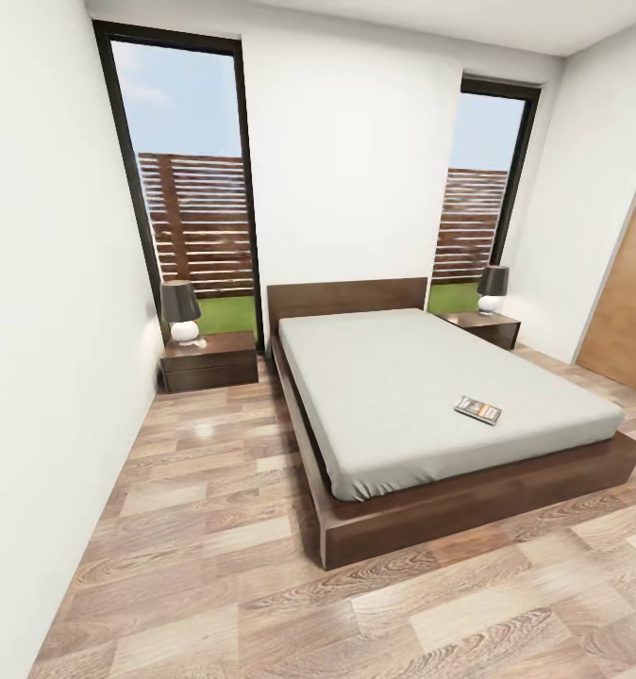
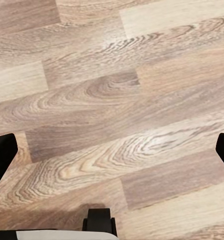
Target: In the bedroom, move the book from the bed onto either nightstand, and place the two sandals side by side next to the bed.
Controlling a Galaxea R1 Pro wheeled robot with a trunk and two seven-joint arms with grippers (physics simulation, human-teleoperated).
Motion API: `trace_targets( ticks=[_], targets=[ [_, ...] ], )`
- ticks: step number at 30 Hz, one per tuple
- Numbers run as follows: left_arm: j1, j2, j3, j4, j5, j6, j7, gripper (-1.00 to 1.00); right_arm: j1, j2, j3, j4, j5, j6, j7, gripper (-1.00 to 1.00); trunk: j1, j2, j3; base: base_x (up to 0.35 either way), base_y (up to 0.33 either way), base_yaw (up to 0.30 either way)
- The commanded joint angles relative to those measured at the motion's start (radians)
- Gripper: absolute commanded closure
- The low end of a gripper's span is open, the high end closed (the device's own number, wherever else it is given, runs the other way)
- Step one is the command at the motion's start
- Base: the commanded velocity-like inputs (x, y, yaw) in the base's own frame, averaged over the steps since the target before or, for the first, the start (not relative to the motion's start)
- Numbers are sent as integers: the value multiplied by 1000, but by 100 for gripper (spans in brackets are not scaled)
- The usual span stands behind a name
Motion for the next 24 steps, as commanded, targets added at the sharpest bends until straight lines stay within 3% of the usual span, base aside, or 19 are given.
trace_targets(
  ticks=[1, 9, 24],
  targets=[
    [-1, 0, 0, 0, -1, -3, 0, -100, 0, 0, -2, 0, 0, 0, 1, -100, 0, -1, -1, 0, 0, 0],
    [-1, 0, -1, 0, -1, -3, 0, -100, 0, 0, -2, 0, 0, 0, 4, -100, 0, -1, -1, 0, 0, -72],
    [-1, 0, -1, 0, -1, -3, 0, -100, 0, 0, -2, 0, 0, 0, 5, -100, 0, -1, -1, 0, 0, -265]
  ],
)
